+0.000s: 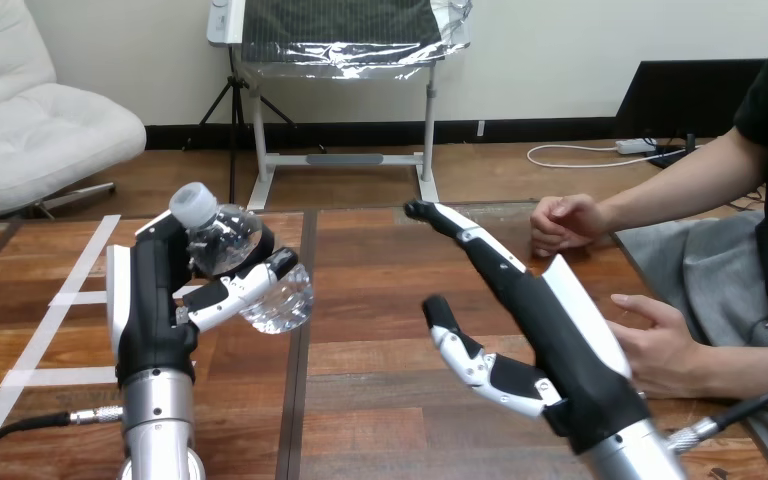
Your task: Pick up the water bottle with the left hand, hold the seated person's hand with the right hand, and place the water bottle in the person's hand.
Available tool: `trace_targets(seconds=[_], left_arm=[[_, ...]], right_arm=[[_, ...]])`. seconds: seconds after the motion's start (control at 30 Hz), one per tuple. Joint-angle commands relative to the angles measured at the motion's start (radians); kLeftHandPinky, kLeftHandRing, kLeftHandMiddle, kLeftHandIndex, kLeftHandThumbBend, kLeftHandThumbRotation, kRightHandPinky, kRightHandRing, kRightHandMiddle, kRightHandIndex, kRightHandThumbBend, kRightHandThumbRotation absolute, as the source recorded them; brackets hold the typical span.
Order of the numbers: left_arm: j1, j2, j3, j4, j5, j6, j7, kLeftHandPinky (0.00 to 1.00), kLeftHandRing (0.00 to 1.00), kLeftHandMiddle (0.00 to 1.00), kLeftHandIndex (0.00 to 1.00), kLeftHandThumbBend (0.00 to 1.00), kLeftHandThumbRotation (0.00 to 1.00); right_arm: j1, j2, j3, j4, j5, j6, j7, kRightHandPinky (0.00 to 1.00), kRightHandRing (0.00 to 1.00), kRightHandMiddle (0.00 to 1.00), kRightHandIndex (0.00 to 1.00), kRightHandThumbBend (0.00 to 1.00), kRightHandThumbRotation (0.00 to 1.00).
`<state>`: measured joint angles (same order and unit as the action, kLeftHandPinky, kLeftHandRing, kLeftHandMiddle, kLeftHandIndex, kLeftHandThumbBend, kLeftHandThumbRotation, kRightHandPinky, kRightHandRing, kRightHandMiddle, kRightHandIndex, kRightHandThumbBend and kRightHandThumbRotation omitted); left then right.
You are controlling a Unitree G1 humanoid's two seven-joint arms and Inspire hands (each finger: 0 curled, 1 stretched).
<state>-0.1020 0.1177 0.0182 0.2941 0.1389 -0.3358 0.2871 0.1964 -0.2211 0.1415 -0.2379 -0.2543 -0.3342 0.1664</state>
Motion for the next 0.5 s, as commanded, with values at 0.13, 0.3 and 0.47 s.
trace_targets(seconds=[0.13, 0.3, 0.47], left_arm=[[-0.051, -0.025, -0.006, -0.202, 0.003, 0.005, -0.027, 0.37, 0.42, 0.47, 0.49, 0.66, 0.00], [-0.039, -0.038, -0.012, -0.236, 0.010, 0.020, -0.035, 0.37, 0.42, 0.46, 0.49, 0.65, 0.00], [-0.031, -0.047, -0.015, -0.251, 0.007, 0.015, -0.048, 0.37, 0.42, 0.46, 0.49, 0.65, 0.00]], right_arm=[[-0.084, -0.130, -0.124, -0.145, -0.112, 0.092, 0.026, 0.87, 0.93, 0.95, 0.91, 0.41, 0.00], [-0.089, -0.188, -0.163, -0.179, -0.182, 0.146, 0.047, 0.84, 0.90, 0.93, 0.89, 0.53, 0.00], [-0.094, -0.237, -0.200, -0.207, -0.219, 0.209, 0.079, 0.82, 0.89, 0.92, 0.88, 0.64, 0.00]])
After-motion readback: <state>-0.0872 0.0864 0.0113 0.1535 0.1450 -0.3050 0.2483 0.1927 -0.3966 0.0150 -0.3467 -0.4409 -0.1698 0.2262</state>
